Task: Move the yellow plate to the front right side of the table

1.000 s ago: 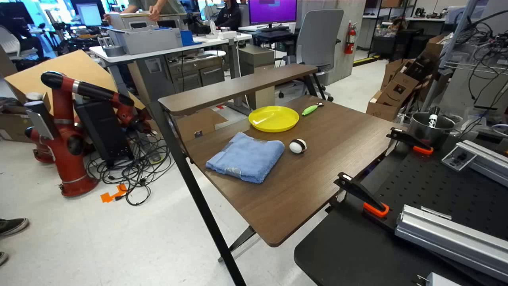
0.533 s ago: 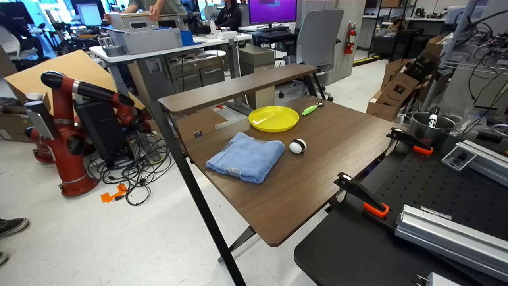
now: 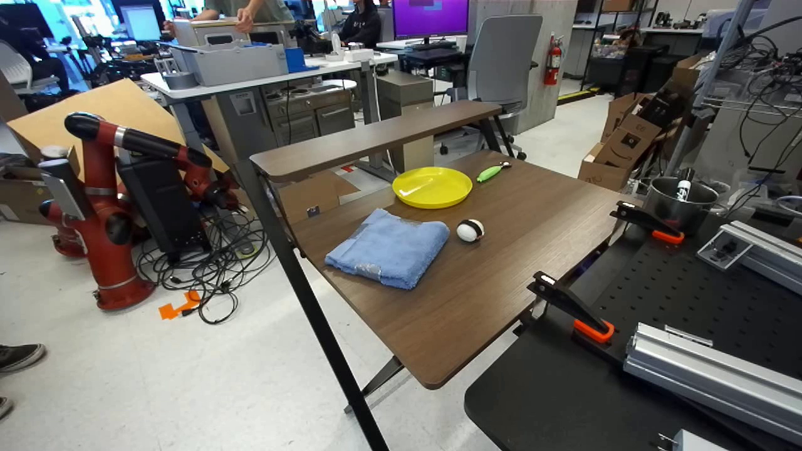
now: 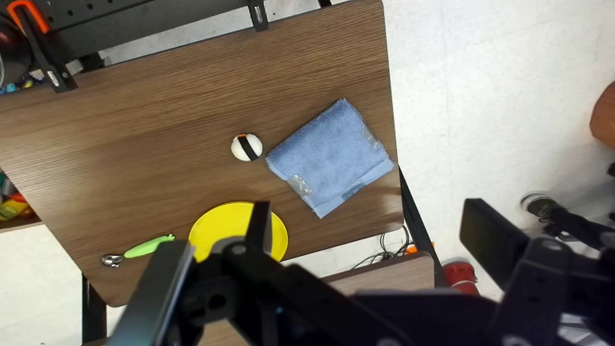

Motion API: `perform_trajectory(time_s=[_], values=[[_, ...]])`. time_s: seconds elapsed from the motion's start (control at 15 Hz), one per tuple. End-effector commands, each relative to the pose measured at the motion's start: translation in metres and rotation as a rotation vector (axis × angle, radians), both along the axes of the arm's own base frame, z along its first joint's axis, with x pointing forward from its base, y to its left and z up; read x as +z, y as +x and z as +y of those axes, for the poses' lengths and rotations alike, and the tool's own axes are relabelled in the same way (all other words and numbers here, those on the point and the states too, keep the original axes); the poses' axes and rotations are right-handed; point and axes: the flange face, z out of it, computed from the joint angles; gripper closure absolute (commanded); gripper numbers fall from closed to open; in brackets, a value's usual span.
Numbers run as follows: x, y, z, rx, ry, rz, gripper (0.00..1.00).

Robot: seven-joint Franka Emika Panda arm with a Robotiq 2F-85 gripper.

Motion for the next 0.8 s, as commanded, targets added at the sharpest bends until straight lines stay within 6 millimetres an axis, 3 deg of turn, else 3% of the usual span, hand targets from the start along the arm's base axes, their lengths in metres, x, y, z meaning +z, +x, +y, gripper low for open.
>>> perform_trajectory(time_s=[0.0,0.33,0.73], values=[[-0.001,0.012,-0.011,-0.034,0.090,0.018,0.00],[-0.017,0.037,-0.044,-0.138,0.208,0.057,0.00],[-0.045,0.069,-0.082,-0.275,0.229,0.087,0.00]])
